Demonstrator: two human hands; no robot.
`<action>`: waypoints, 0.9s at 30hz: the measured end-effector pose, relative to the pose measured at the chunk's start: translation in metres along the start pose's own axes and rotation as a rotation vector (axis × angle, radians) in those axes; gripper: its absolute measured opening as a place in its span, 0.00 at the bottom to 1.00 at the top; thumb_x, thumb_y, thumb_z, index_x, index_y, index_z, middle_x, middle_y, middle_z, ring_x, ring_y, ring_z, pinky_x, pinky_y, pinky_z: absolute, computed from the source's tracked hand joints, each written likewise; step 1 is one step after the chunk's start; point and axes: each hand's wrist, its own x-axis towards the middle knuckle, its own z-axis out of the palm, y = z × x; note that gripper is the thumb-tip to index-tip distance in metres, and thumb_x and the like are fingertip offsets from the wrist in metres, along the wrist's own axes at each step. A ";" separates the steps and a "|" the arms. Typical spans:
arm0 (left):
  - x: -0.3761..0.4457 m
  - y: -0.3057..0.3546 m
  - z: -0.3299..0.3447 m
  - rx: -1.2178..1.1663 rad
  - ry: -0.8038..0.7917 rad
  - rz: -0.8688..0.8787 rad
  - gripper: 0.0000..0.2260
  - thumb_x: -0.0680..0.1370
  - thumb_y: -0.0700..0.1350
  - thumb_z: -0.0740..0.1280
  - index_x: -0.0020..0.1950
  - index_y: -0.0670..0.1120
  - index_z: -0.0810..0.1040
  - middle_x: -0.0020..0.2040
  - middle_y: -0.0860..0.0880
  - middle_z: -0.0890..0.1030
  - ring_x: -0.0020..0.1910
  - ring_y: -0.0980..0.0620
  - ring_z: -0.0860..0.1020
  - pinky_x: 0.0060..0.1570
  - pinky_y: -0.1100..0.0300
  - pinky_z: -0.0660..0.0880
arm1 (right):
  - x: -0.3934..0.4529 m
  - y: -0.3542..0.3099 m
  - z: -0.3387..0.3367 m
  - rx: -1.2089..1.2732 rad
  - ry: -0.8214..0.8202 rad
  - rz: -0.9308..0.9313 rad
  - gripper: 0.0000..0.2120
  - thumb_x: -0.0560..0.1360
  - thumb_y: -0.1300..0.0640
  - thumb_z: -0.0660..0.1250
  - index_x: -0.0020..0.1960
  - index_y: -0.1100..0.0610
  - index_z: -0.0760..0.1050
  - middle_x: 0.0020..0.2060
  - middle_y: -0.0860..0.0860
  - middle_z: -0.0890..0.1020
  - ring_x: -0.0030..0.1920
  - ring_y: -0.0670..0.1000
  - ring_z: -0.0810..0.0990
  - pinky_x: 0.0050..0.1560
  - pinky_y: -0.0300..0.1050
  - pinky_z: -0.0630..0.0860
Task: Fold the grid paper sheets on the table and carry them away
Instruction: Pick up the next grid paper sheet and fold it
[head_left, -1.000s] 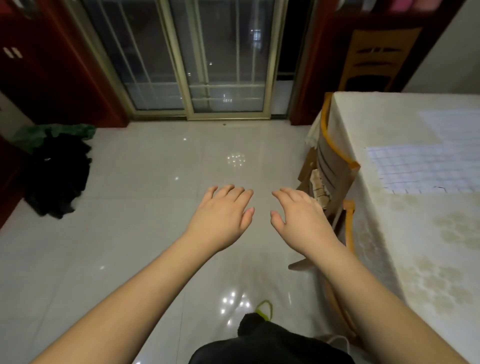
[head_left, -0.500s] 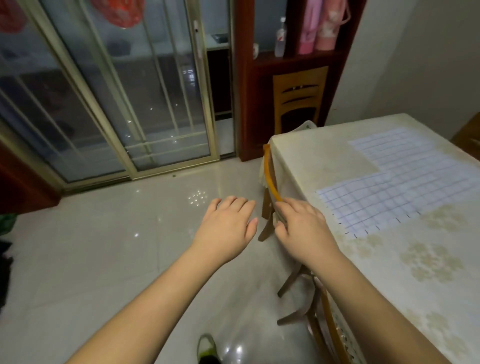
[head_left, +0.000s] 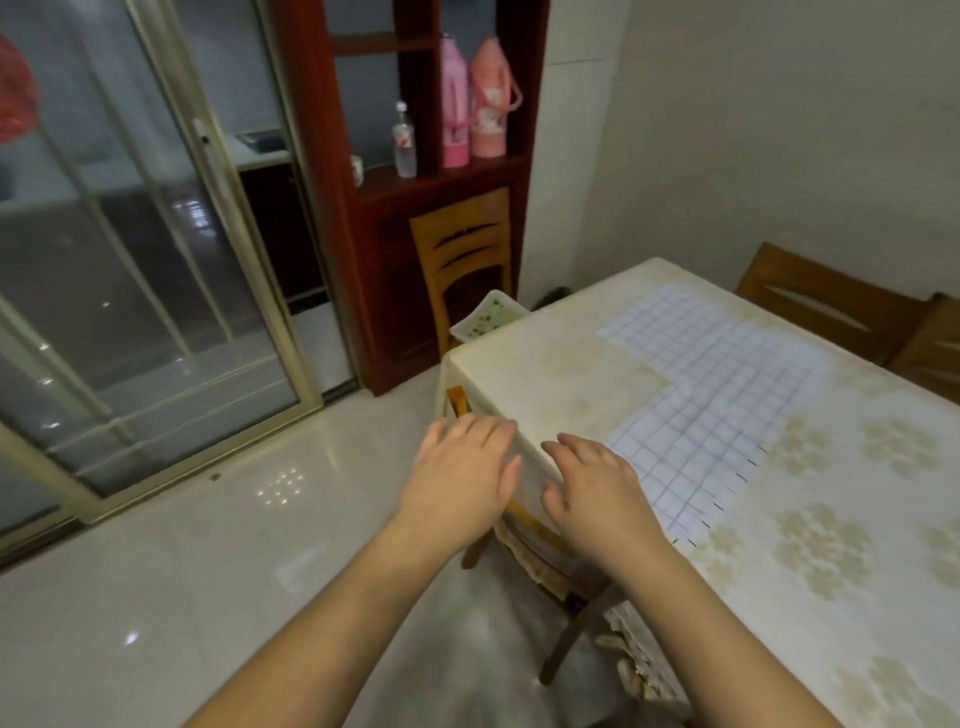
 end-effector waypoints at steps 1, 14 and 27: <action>0.010 -0.003 0.004 -0.008 -0.013 0.031 0.21 0.82 0.55 0.55 0.73 0.50 0.68 0.69 0.53 0.73 0.71 0.52 0.67 0.69 0.51 0.60 | 0.004 0.003 0.001 -0.004 -0.003 0.024 0.24 0.80 0.50 0.56 0.76 0.50 0.62 0.75 0.49 0.64 0.75 0.51 0.62 0.73 0.47 0.55; 0.152 0.064 0.104 0.021 -0.287 0.456 0.21 0.83 0.54 0.50 0.76 0.50 0.62 0.73 0.51 0.68 0.72 0.51 0.64 0.72 0.50 0.56 | 0.049 0.122 0.018 0.051 0.040 0.399 0.25 0.82 0.52 0.55 0.78 0.51 0.59 0.77 0.49 0.62 0.76 0.51 0.60 0.74 0.47 0.55; 0.229 0.143 0.237 0.124 -0.629 0.774 0.22 0.83 0.51 0.53 0.76 0.47 0.63 0.74 0.46 0.68 0.71 0.47 0.66 0.71 0.49 0.61 | 0.045 0.202 0.079 0.222 -0.080 0.691 0.25 0.81 0.55 0.55 0.78 0.54 0.58 0.77 0.51 0.62 0.76 0.52 0.60 0.73 0.47 0.56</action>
